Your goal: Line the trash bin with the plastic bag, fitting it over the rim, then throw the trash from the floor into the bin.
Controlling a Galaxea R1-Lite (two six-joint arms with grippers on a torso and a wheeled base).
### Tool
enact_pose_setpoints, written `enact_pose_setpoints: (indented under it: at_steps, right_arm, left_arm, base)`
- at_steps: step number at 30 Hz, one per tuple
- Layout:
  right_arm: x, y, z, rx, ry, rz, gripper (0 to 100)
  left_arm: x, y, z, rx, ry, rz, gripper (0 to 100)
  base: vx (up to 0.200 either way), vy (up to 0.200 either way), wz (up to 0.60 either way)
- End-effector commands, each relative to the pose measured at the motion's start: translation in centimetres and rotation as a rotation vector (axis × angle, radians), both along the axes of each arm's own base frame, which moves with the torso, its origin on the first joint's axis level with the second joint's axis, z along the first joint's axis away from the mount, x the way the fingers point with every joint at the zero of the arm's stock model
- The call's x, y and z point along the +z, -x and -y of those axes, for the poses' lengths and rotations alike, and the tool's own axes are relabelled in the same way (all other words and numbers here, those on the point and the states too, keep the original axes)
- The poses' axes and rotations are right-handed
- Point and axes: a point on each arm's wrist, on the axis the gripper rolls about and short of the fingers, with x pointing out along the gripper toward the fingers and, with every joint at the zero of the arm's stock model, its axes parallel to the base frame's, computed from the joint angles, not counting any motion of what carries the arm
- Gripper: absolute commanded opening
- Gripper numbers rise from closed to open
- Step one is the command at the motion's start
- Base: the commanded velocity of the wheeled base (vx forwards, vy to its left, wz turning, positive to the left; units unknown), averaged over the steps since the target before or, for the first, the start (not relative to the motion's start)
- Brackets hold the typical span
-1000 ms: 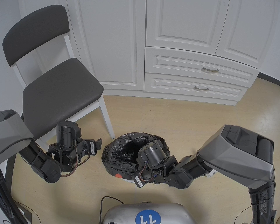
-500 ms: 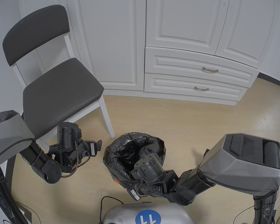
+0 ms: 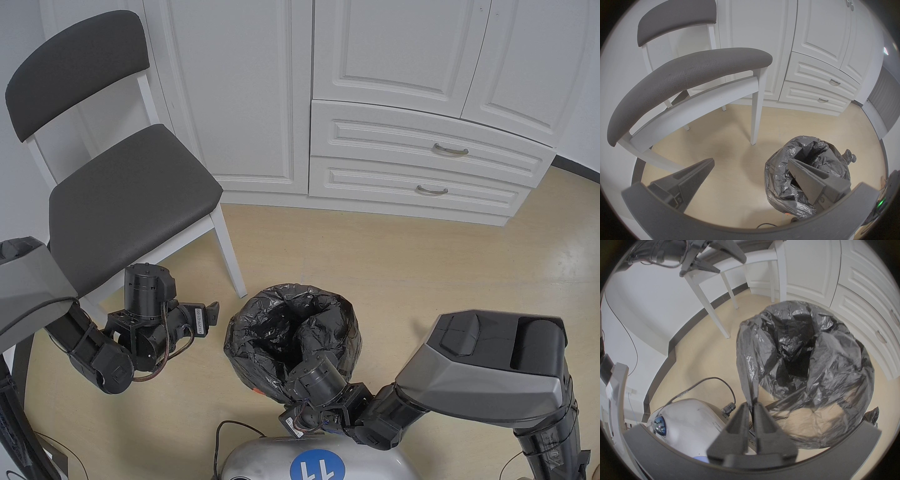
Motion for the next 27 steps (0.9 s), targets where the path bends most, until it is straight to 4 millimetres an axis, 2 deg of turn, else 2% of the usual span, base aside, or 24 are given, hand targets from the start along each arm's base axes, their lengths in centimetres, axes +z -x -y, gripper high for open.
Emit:
enact_pose_setpoints:
  at_steps: [1, 2, 6, 7, 9, 13, 17, 20, 21, 27]
  right_arm:
    - [-0.6, 0.3, -0.1, 0.004, 0.011, -0.01, 100]
    - [-0.4, 0.4, -0.1, 0.006, 0.007, -0.007, 100]
    - [2.9, 1.2, -0.2, 0.006, -0.044, 0.051, 100]
    - [3.2, 1.2, -0.3, 0.007, -0.049, 0.056, 100]
    - [5.5, 1.5, -0.3, 0.01, -0.093, 0.086, 100]
    - [8.0, 1.5, -0.1, 0.007, -0.137, 0.123, 100]
    - [8.8, 0.2, 0.6, -0.044, -0.146, 0.151, 100]
    - [9.1, -2.5, 1.7, -0.141, -0.127, 0.184, 100]
    - [8.9, -3.5, 2.4, -0.178, -0.105, 0.182, 100]
    - [7.5, -6.3, 3.6, -0.307, 0.019, 0.163, 100]
  left_arm:
    - [-0.1, -0.1, 0.0, 0.0, 0.0, -0.001, 100]
    - [-0.1, -0.1, 0.0, 0.0, 0.001, 0.001, 100]
    - [0.0, 0.0, 0.0, 0.0, 0.001, 0.002, 100]
    - [0.0, 0.0, 0.0, 0.0, 0.001, 0.002, 100]
    - [0.0, 0.0, 0.0, 0.001, 0.003, 0.002, 100]
    - [0.2, 0.0, -0.1, 0.002, 0.004, 0.009, 100]
    - [0.3, 0.0, -0.1, 0.003, 0.005, 0.012, 100]
    - [0.3, 0.0, -0.1, 0.003, 0.005, 0.014, 100]
    - [0.3, 0.0, -0.1, 0.003, 0.005, 0.014, 100]
    - [0.1, 0.0, -0.1, 0.003, 0.002, 0.008, 100]
  base:
    - [0.0, 0.0, 0.0]
    - [0.0, 0.0, 0.0]
    - [0.0, 0.0, 0.0]
    - [0.0, 0.0, 0.0]
    - [0.0, 0.0, 0.0]
    - [0.0, 0.0, 0.0]
    - [0.0, 0.0, 0.0]
    - [0.0, 0.0, 0.0]
    - [0.0, 0.0, 0.0]
    - [0.0, 0.0, 0.0]
